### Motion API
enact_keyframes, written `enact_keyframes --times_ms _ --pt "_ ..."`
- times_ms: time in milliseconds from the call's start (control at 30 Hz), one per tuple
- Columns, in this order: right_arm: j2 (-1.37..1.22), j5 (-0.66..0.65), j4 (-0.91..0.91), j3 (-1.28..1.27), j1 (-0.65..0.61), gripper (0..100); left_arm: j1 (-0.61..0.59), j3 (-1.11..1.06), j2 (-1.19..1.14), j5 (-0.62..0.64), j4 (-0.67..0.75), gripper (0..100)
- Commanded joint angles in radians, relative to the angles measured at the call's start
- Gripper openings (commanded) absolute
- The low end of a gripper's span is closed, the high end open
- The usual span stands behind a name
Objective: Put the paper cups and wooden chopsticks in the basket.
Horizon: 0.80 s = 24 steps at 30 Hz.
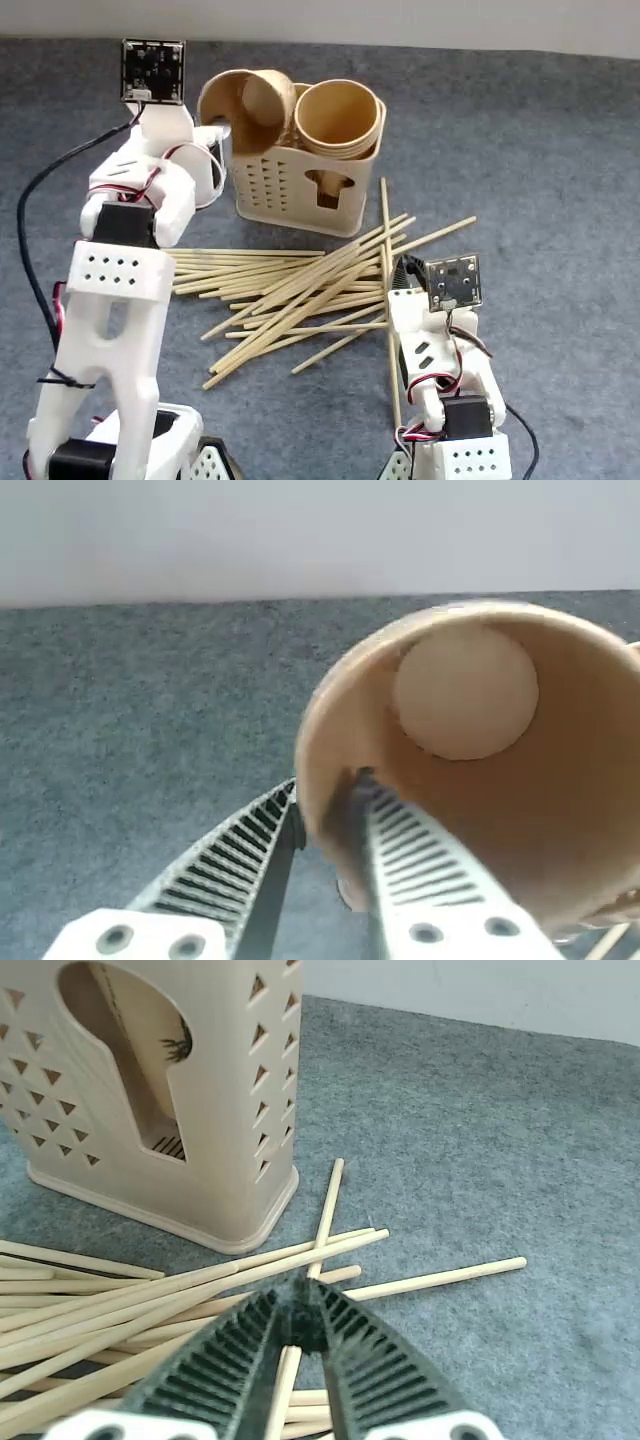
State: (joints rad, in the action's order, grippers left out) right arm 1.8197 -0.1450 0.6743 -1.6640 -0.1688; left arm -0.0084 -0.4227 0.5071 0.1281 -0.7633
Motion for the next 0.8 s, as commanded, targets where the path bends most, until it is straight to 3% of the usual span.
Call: enact_keyframes --times_ms 0,367,767 --pt "0.013 -0.011 -0.025 0.002 0.007 0.6 0.015 0.07 0.076 -0.006 -0.055 1" --pt "0.013 -0.011 -0.025 0.002 0.007 0.6 0.165 0.371 0.165 -0.006 -0.407 1" --pt "0.013 -0.011 -0.025 0.002 0.007 0.7 0.306 0.463 0.157 -0.006 -0.411 1"
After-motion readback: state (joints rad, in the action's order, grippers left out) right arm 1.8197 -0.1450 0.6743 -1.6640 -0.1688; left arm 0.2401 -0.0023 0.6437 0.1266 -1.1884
